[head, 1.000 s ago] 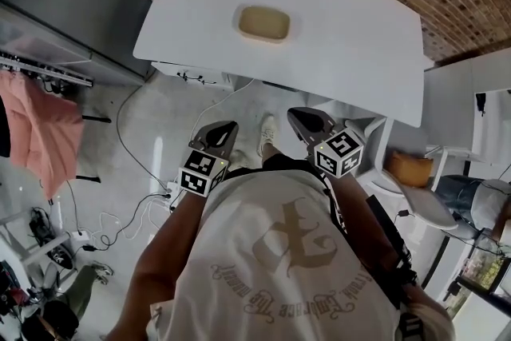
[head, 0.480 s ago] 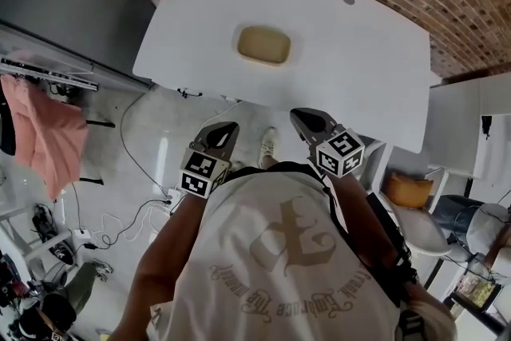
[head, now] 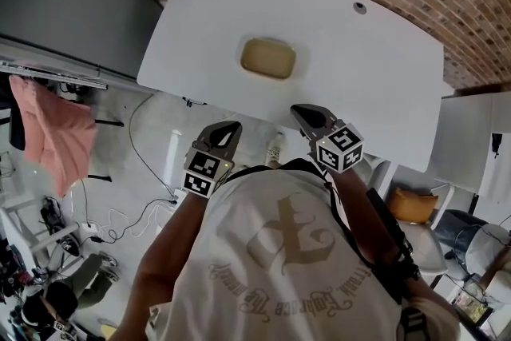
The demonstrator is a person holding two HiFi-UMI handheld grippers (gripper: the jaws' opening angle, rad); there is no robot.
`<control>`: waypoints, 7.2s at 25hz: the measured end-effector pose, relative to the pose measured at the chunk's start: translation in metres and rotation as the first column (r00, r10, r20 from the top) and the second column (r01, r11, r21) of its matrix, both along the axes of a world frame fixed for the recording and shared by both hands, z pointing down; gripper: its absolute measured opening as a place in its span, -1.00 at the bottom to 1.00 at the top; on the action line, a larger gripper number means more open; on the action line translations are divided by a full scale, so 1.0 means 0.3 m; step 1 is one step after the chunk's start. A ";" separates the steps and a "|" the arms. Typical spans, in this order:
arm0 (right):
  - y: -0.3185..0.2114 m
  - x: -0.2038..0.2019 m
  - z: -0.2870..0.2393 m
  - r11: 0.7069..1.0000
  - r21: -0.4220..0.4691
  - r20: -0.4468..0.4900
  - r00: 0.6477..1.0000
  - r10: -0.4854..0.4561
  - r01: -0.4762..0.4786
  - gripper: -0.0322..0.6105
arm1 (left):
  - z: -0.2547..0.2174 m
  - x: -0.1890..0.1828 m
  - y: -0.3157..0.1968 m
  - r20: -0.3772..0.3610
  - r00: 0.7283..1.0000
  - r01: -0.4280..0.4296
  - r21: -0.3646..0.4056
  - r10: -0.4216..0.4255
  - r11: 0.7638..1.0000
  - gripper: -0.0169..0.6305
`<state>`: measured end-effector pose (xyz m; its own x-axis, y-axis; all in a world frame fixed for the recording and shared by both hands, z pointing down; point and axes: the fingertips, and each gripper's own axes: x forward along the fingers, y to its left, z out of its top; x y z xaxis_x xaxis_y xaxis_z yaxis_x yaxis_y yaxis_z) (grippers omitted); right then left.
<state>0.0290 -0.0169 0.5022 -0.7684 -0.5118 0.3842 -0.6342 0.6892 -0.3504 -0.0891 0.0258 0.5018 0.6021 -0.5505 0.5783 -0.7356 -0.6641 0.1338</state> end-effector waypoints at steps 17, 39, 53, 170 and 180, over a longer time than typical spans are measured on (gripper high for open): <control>-0.190 0.102 0.013 0.996 -0.018 0.055 0.995 0.086 -0.086 -0.88 | 0.019 0.048 -0.183 0.113 0.990 -0.091 0.009 0.089 0.996 -0.94; -0.292 0.220 0.095 0.927 -0.089 0.048 0.928 0.368 -0.363 -0.88 | 0.214 0.180 -0.400 0.367 0.779 -0.507 -0.106 0.508 0.855 -0.93; -0.259 0.294 0.130 0.879 -0.127 0.056 0.881 0.469 -0.460 -0.88 | 0.332 0.205 -0.454 0.625 0.520 -0.642 -0.164 0.582 0.749 -0.84; -0.300 0.072 -0.043 0.967 -0.020 -0.036 0.967 0.253 -0.254 -0.88 | 0.016 -0.269 -0.429 0.341 0.938 -0.107 0.136 0.055 0.985 -0.85; -0.264 0.060 -0.037 0.968 -0.007 -0.049 0.967 0.252 -0.253 -0.88 | 0.021 -0.259 -0.404 0.339 0.937 -0.129 0.127 0.079 0.984 -0.85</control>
<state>0.0470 -0.0960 0.4911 -0.5958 -0.6813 0.4252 -0.8031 0.5003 -0.3237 -0.1668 -0.0953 0.5081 0.4480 -0.5880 0.6735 -0.6474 -0.7329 -0.2093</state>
